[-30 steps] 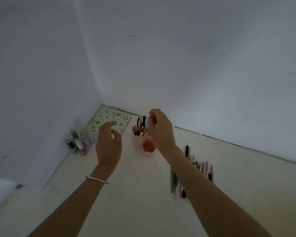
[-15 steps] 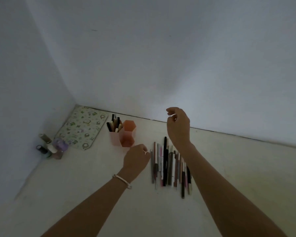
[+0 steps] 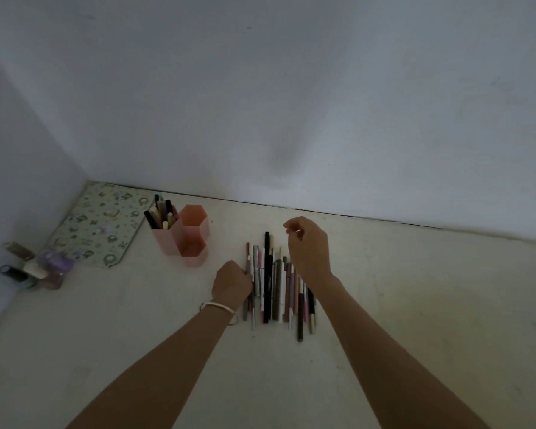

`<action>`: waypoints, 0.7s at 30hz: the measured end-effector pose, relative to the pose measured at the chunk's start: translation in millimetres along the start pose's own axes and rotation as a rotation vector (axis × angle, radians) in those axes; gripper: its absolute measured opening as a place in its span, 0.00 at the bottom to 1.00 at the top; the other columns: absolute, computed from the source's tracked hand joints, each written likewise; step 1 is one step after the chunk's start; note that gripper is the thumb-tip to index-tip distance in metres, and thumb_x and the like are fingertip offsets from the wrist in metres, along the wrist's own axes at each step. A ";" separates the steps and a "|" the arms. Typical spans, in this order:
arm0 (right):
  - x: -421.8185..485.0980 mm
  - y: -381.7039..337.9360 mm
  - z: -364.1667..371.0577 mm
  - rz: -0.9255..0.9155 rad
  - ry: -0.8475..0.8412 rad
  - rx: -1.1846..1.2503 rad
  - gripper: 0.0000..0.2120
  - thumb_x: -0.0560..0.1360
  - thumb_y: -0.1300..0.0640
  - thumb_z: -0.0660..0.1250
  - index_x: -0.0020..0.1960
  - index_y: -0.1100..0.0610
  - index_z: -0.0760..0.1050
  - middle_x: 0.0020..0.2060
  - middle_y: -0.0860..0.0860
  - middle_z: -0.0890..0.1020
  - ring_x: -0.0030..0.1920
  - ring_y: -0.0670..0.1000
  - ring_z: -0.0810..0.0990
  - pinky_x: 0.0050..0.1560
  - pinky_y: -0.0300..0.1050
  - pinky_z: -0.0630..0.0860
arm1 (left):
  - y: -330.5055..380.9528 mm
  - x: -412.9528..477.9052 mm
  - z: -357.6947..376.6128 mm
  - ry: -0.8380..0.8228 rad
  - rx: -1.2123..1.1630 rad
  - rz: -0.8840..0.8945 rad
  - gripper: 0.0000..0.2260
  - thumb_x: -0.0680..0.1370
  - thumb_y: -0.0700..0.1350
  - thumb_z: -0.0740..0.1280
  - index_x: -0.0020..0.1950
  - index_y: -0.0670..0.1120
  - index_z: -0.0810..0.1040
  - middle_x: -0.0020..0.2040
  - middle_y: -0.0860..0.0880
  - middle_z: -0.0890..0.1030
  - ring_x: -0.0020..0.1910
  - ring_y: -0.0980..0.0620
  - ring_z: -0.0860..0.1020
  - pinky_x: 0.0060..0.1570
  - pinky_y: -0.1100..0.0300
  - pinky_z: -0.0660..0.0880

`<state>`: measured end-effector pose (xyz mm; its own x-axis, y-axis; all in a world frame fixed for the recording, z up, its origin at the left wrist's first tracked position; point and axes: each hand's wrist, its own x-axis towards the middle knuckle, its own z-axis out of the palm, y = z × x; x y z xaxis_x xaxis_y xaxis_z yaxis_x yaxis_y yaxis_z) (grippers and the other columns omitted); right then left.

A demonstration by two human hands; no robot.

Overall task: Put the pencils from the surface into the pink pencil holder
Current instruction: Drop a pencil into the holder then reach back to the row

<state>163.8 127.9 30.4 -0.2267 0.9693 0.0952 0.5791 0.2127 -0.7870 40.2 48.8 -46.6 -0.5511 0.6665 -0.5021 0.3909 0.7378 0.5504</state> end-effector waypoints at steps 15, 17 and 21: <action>-20.0 -13.3 95.6 -0.026 -0.457 -0.671 0.12 0.77 0.67 0.60 0.60 0.61 0.68 0.52 0.58 0.79 0.52 0.57 0.79 0.46 0.47 0.77 | -10.6 -40.3 -117.4 0.591 -0.684 0.408 0.17 0.78 0.43 0.69 0.64 0.52 0.70 0.42 0.58 0.80 0.36 0.64 0.81 0.33 0.70 0.77; -22.3 -12.3 100.1 -0.011 -0.440 -0.644 0.11 0.78 0.66 0.58 0.60 0.61 0.68 0.53 0.58 0.79 0.53 0.57 0.79 0.48 0.47 0.76 | -18.1 -38.9 -124.8 0.617 -0.692 0.408 0.24 0.78 0.44 0.68 0.73 0.52 0.65 0.44 0.57 0.79 0.38 0.64 0.80 0.34 0.72 0.75; -22.3 -12.5 106.0 0.021 -0.413 -0.615 0.10 0.81 0.63 0.54 0.60 0.61 0.69 0.54 0.58 0.79 0.55 0.56 0.79 0.50 0.47 0.75 | -27.1 -36.7 -131.0 0.644 -0.738 0.386 0.27 0.77 0.44 0.68 0.75 0.53 0.65 0.43 0.57 0.79 0.36 0.66 0.79 0.34 0.75 0.73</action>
<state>78.6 90.5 -26.5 -0.4164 0.8745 -0.2486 0.8934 0.3427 -0.2906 -46.8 -9.7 44.3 -0.8572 0.4998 0.1238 0.1963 0.0949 0.9759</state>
